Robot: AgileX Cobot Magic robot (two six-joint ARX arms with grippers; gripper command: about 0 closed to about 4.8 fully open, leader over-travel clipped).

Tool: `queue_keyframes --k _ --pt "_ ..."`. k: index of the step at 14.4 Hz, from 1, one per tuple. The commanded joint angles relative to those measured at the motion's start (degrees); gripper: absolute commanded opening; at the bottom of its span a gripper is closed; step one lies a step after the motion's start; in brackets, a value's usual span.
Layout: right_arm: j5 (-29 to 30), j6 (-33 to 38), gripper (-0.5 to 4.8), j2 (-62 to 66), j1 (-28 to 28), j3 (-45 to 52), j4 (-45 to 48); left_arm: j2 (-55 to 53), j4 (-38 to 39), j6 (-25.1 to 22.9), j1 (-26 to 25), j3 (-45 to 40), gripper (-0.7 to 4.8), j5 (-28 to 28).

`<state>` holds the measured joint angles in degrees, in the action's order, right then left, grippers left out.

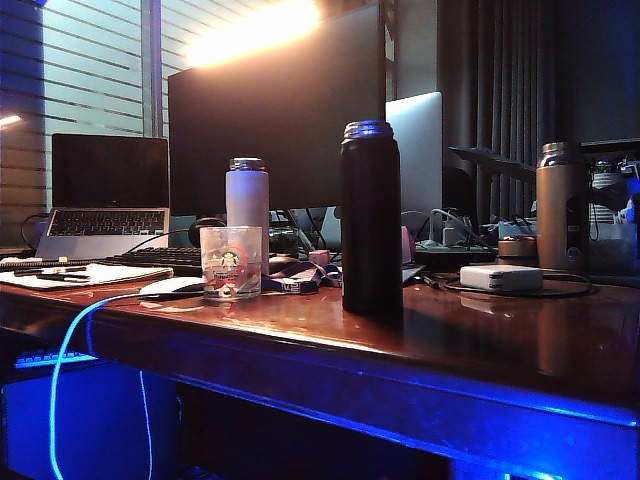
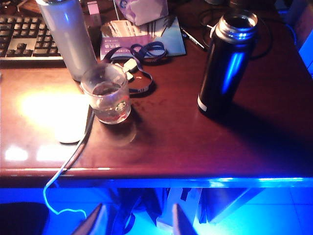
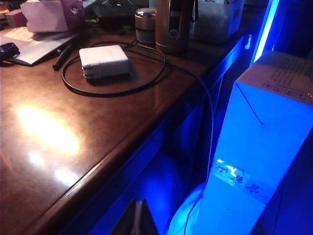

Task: Pick up the black thermos, pour a little water from inside into the glass cup, then place the black thermos back on the table.

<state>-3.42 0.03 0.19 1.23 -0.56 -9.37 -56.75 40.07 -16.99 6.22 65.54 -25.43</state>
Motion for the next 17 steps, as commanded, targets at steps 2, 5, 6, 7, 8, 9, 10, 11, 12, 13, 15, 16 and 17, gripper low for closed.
queue_keyframes --k 2,5,6,7,8,9,10,11,12,13,15,16,17 --pt "0.0 0.0 -0.06 0.0 0.0 0.2 0.6 0.1 -0.3 0.0 0.0 0.0 1.85 -0.3" --pt "0.0 0.0 -0.06 0.0 0.0 0.2 0.6 0.1 -0.3 0.0 0.0 0.0 1.85 -0.3" --pt "0.0 0.0 -0.06 0.0 0.0 0.2 0.6 0.1 -0.3 0.0 0.0 0.0 1.85 -0.3" --pt "0.0 0.0 -0.06 0.0 0.0 0.2 0.6 0.1 -0.3 -0.1 0.0 0.0 1.83 -0.2" --pt "0.0 0.0 -0.06 0.0 0.0 0.2 0.6 0.1 -0.7 -0.4 0.0 0.0 1.83 0.1" --pt "0.0 0.0 -0.06 0.0 0.0 0.2 0.6 0.7 -1.9 -0.4 0.0 0.0 1.83 1.8" --pt "0.0 0.0 -0.06 0.0 0.0 0.2 0.6 1.3 -2.0 -0.4 0.0 -0.1 1.83 2.3" --pt "0.0 0.0 -0.06 0.0 0.0 0.2 0.6 1.9 -2.0 -0.7 0.0 -0.2 1.81 2.4" --pt "0.0 0.0 -0.06 0.0 0.0 0.2 0.6 2.8 -1.9 -2.8 -0.1 -0.2 1.78 5.0" --pt "0.0 0.0 -0.06 0.0 0.0 0.2 0.6 3.9 -2.2 -3.2 -0.1 -0.8 1.77 7.7" --pt "0.0 0.0 -0.06 0.0 0.0 0.2 0.6 7.3 -7.0 -2.0 -2.1 -4.7 1.77 8.7" --pt "0.0 0.0 -0.06 0.0 0.0 0.2 0.6 9.3 -11.5 -1.6 -3.2 -8.4 1.77 8.7" --pt "0.0 0.0 -0.06 0.0 0.0 0.2 0.6 11.7 -15.8 -0.5 -3.9 -12.5 1.77 8.7"
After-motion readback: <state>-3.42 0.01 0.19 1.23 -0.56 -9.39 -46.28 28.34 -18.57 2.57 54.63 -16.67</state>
